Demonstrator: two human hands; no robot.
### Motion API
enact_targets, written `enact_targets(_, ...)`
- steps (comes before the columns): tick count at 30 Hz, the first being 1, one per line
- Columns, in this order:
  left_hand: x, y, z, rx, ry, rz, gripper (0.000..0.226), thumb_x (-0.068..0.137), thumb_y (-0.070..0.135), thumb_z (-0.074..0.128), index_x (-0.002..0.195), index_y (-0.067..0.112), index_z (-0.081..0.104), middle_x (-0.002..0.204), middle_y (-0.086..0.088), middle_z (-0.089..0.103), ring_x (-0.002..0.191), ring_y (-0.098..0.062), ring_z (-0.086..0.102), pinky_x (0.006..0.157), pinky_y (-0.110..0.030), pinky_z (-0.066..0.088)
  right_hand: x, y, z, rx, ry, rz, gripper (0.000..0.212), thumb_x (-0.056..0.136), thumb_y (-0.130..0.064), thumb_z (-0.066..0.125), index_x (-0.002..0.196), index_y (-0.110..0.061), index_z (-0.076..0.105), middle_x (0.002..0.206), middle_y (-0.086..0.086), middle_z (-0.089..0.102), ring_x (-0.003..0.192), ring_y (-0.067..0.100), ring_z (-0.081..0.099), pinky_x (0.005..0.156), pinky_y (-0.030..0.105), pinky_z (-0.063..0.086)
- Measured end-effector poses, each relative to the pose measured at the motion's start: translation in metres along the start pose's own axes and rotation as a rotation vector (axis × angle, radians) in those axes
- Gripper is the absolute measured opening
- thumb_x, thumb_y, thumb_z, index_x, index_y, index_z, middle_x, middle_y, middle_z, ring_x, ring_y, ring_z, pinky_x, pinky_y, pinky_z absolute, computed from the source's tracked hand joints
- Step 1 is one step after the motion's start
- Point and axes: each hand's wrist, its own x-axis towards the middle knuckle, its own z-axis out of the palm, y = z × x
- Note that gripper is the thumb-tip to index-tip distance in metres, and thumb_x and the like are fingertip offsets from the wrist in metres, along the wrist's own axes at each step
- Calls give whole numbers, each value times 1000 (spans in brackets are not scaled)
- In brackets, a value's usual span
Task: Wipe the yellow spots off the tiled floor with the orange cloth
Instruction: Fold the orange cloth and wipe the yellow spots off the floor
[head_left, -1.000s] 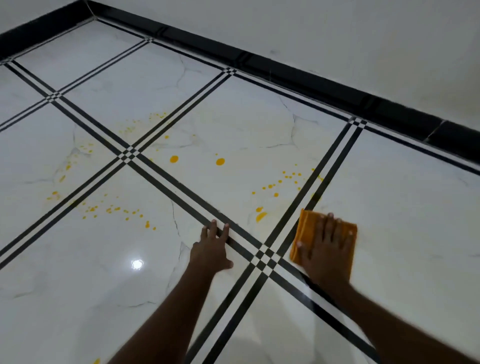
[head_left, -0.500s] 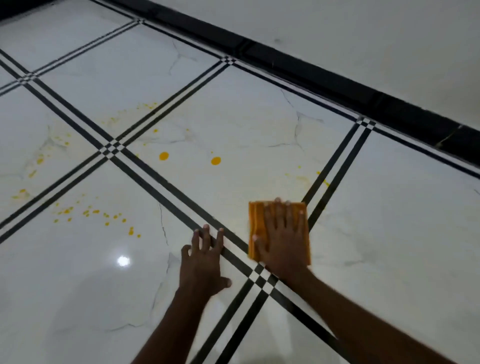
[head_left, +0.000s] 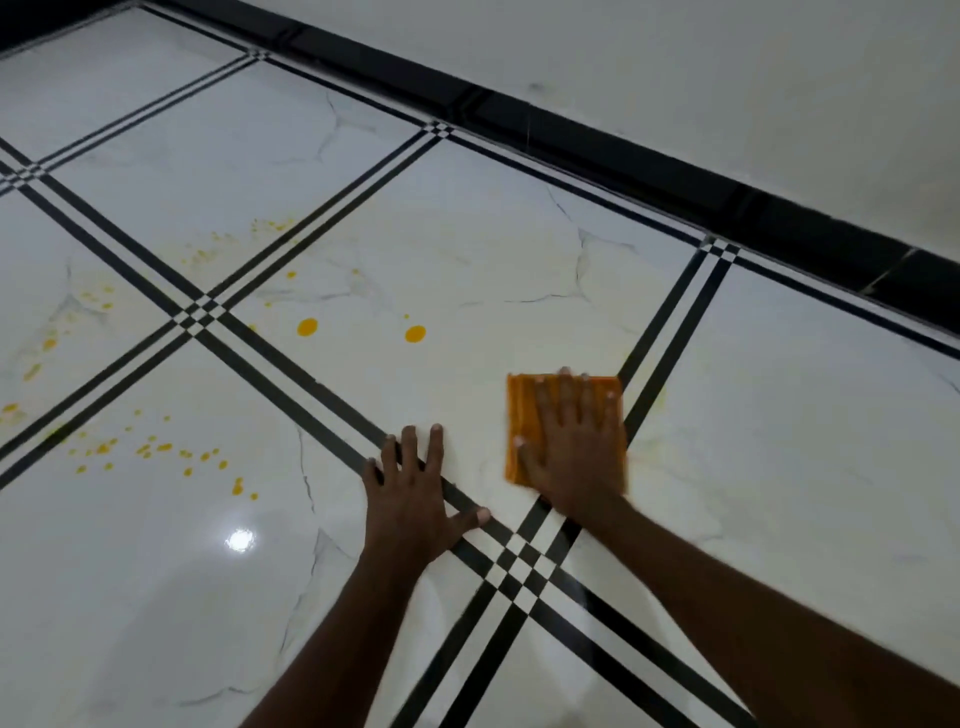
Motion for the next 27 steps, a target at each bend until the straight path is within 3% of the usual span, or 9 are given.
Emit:
enact_targets(3, 6, -2, -5, 18, -20, -2, 125, 61, 96, 33, 160, 25, 3, 165, -14, 11, 150, -37, 14, 116, -54, 21, 47, -15, -5, 13, -48, -296, 83, 97, -69, 25, 164, -22, 16, 172, 14, 11, 158, 39, 12, 125, 62, 5)
enact_targets(6, 5, -5, -4, 26, 4, 5, 125, 60, 96, 31, 159, 25, 2, 165, -12, 11, 150, -36, 13, 117, -52, 22, 75, 47, -8, -19, 6, -6, 82, 96, -69, 25, 162, -22, 23, 170, 14, 21, 155, 39, 21, 124, 62, 12)
enact_targets(9, 6, 2, -4, 26, -39, 0, 126, 64, 92, 48, 159, 22, 3, 163, -13, 12, 149, -36, 13, 117, -53, 25, 46, 116, -14, 25, 66, 286, 83, 96, -68, 18, 163, -19, 20, 168, 19, 23, 154, 43, 21, 122, 65, 15)
enact_targets(11, 8, 7, -11, 28, -69, -14, 128, 64, 89, 54, 159, 20, 3, 163, -14, 11, 149, -36, 14, 117, -53, 27, 14, 91, -17, 37, 74, 326, 83, 96, -67, 18, 163, -18, 18, 169, 20, 19, 154, 45, 19, 122, 66, 13)
enact_targets(16, 13, 0, -18, 38, -109, 14, 123, 69, 84, 56, 159, 24, -1, 165, -11, 7, 150, -33, 14, 118, -51, 31, 29, 9, -5, 4, -31, -229, 81, 98, -69, 25, 164, -24, 13, 172, 13, 11, 158, 39, 11, 125, 62, 7)
enact_targets(19, 12, -6, -14, 51, -80, 25, 120, 70, 84, 55, 160, 26, 1, 165, -10, 8, 149, -32, 17, 116, -50, 34, 52, 86, -11, -7, 97, 73, 74, 98, -64, 34, 157, -20, 31, 162, 18, 37, 147, 44, 36, 120, 61, 21)
enact_targets(22, 10, -3, -12, 40, -70, 19, 120, 70, 83, 57, 160, 25, 2, 165, -11, 9, 150, -33, 17, 116, -50, 33, -3, 132, -10, -29, 136, 369, 79, 99, -66, 26, 161, -18, 25, 166, 20, 29, 151, 45, 27, 122, 64, 18)
enact_targets(24, 10, 1, -13, 22, -78, 10, 119, 72, 81, 58, 160, 24, 2, 166, -12, 8, 151, -34, 14, 118, -51, 30, -45, 88, -8, 9, 127, 374, 82, 98, -67, 23, 163, -18, 19, 169, 19, 20, 154, 45, 20, 123, 64, 12)
enact_targets(27, 5, 2, -13, 11, -58, 17, 115, 75, 80, 55, 160, 23, 2, 167, -13, 7, 153, -34, 9, 119, -52, 26, -62, -3, -6, 116, 62, 61, 85, 95, -68, 30, 165, -23, 12, 172, 14, 8, 158, 39, 5, 125, 63, 2)
